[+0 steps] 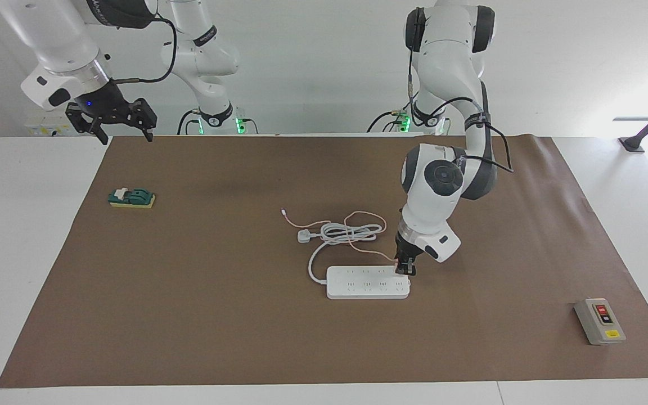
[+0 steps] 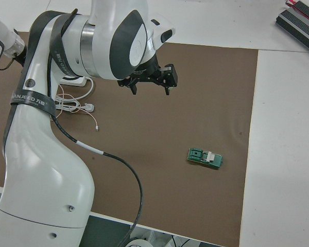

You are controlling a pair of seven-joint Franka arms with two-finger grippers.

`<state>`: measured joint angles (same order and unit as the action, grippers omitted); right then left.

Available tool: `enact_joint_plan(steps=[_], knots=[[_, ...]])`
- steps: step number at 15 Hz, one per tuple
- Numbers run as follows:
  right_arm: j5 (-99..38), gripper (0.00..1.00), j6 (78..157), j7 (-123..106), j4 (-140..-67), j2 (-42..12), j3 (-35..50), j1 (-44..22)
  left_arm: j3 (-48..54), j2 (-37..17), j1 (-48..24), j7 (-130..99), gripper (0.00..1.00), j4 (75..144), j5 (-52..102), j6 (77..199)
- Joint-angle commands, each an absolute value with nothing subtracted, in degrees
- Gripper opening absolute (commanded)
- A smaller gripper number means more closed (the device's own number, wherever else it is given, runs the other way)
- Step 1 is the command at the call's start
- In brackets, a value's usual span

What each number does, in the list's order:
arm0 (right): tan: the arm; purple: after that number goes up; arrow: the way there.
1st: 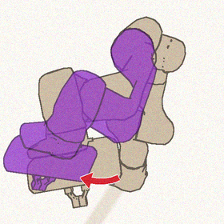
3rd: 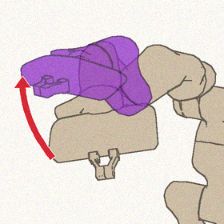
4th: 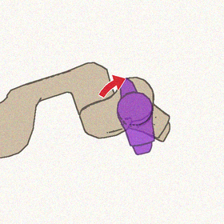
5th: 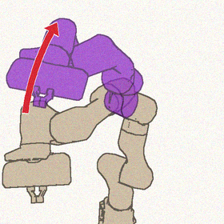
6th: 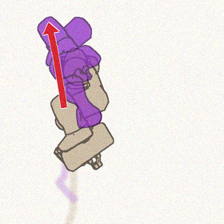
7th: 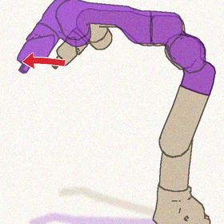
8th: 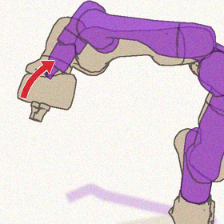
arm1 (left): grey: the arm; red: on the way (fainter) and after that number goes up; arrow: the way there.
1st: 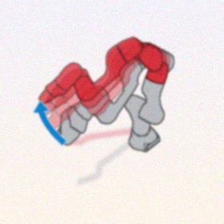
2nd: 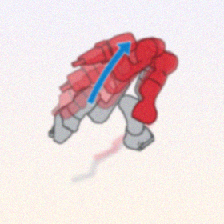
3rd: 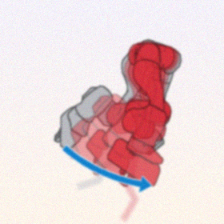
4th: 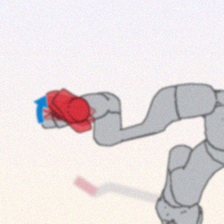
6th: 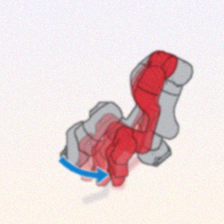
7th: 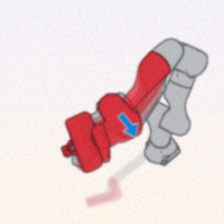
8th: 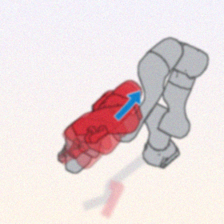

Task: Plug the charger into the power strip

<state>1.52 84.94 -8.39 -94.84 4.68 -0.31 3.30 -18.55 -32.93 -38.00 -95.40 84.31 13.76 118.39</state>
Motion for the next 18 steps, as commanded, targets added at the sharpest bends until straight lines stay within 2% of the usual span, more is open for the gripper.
enact_joint_plan(steps=[1,18], knots=[[2.5,1.0,84.1,-9.5,-95.4,5.6,-0.4,3.3,-18.1,-32.4,-38.3,-94.7,0.0,85.7,14.5,119.4],[2.4,1.0,84.2,-9.5,-95.4,5.6,-0.3,3.3,-17.8,-34.5,-38.2,-94.6,0.0,86.0,14.6,119.7]])
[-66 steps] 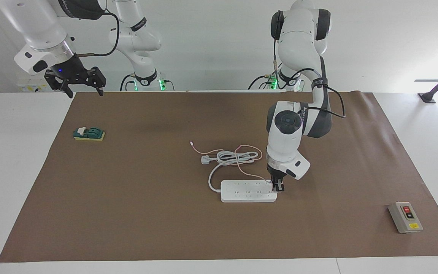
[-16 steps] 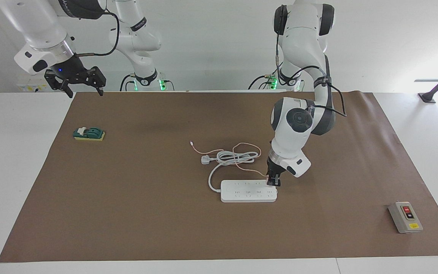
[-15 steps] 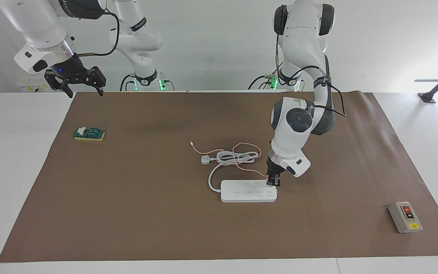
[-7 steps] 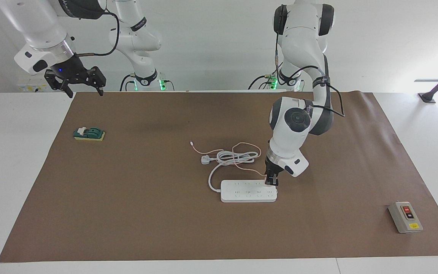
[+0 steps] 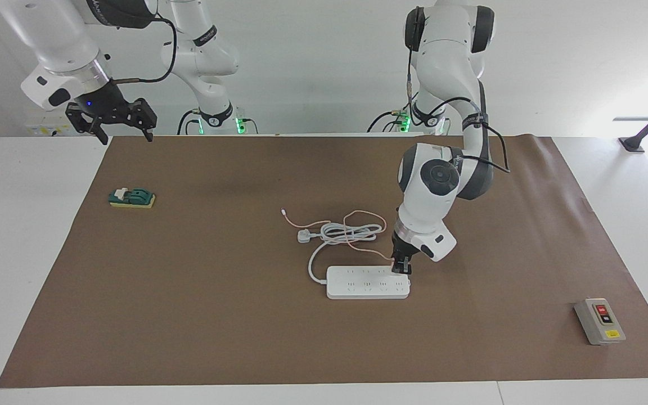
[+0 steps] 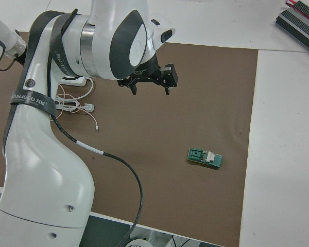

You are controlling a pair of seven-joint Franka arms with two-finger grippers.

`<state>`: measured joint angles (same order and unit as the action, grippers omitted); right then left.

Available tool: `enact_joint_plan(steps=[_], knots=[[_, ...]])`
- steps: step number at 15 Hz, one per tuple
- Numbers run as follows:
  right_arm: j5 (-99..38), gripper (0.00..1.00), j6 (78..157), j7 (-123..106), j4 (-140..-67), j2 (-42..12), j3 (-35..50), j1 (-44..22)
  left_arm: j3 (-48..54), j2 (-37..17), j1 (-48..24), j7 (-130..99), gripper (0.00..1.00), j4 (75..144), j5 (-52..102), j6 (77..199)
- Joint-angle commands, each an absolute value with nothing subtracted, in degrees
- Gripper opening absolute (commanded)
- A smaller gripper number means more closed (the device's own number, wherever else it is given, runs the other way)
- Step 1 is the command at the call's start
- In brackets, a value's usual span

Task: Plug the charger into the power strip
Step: 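Push the charger into the end socket with the left gripper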

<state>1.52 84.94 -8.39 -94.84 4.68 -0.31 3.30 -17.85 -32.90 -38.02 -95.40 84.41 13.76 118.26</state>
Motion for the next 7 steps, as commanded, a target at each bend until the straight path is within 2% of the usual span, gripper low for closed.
enact_joint_plan(steps=[1,7], knots=[[2.5,1.0,84.1,-9.5,-95.4,5.6,-0.4,3.3,-17.8,-34.7,-38.2,-94.6,0.0,86.0,14.6,120.0],[2.4,1.0,84.1,-9.5,-95.4,5.6,-0.4,3.3,-17.8,-36.0,-38.2,-94.5,0.0,86.1,14.6,120.8]])
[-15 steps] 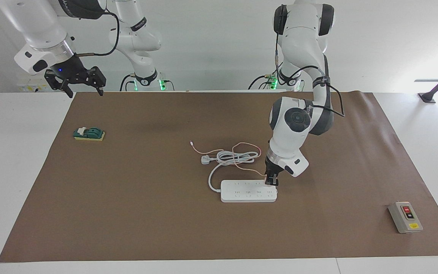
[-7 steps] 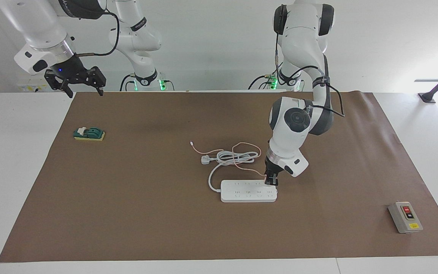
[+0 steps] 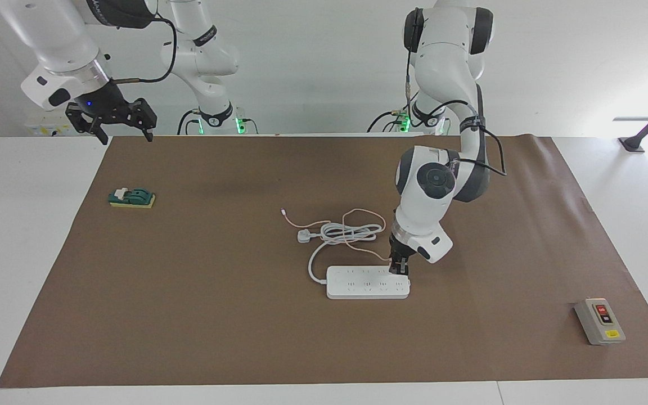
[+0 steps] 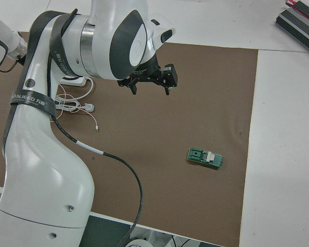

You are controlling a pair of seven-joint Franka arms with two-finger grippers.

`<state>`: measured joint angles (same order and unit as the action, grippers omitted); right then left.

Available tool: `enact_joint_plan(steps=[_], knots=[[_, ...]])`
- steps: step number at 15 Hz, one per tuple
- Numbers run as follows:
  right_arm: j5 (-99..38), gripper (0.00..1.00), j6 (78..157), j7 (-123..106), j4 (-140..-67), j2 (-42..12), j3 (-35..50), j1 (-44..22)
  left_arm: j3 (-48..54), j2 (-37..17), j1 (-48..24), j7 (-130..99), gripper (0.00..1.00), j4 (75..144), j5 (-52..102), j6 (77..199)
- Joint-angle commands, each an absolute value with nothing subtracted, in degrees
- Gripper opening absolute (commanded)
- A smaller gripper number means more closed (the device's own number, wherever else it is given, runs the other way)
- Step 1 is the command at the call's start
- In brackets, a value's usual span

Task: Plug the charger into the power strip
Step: 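Push the charger into the end socket with the left gripper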

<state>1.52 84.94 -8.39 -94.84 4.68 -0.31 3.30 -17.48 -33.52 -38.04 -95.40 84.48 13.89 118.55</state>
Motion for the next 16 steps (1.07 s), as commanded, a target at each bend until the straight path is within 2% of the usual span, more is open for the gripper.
enact_joint_plan(steps=[1,16], knots=[[2.5,1.0,84.1,-9.5,-95.4,5.6,-0.3,3.3,-17.8,-36.1,-38.2,-94.5,0.0,86.1,14.6,120.9],[2.4,1.0,84.1,-9.5,-95.4,5.6,-0.4,3.3,-16.4,-35.5,-31.5,-83.5,0.0,85.7,19.7,120.4]])
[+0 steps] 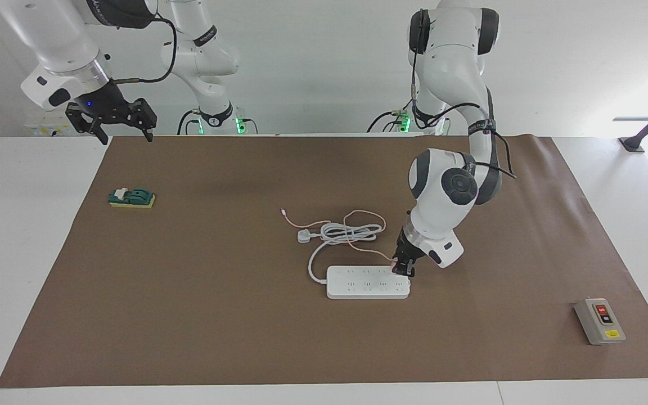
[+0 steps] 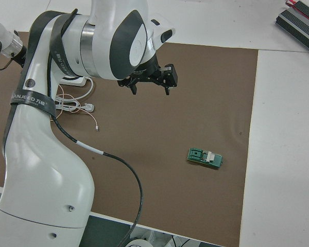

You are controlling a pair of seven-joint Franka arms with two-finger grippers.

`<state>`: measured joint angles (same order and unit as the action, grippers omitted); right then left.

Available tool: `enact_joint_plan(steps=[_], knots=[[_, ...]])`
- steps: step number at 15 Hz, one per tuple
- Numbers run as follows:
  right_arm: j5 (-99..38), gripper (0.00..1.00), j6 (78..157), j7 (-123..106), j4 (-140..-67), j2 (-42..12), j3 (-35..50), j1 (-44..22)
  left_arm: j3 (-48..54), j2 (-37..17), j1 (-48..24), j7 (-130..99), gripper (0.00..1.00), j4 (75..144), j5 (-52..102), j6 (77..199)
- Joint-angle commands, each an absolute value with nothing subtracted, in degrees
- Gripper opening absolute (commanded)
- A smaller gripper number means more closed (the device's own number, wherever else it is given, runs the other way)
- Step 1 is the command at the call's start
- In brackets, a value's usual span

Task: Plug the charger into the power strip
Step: 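Push the charger into the end socket with the left gripper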

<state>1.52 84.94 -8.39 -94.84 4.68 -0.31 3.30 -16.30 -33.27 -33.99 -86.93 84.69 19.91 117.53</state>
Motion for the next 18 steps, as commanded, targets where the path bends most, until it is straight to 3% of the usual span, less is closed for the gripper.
enact_joint_plan(steps=[1,18], knots=[[2.4,1.0,84.2,-9.5,-95.4,5.6,-0.3,3.3,-16.3,-35.5,-31.0,-82.1,0.0,85.7,20.4,120.2],[2.4,1.0,84.1,-9.5,-95.4,5.6,-0.4,3.3,-17.1,-37.5,-36.1,-93.3,0.0,84.9,17.9,122.0]])
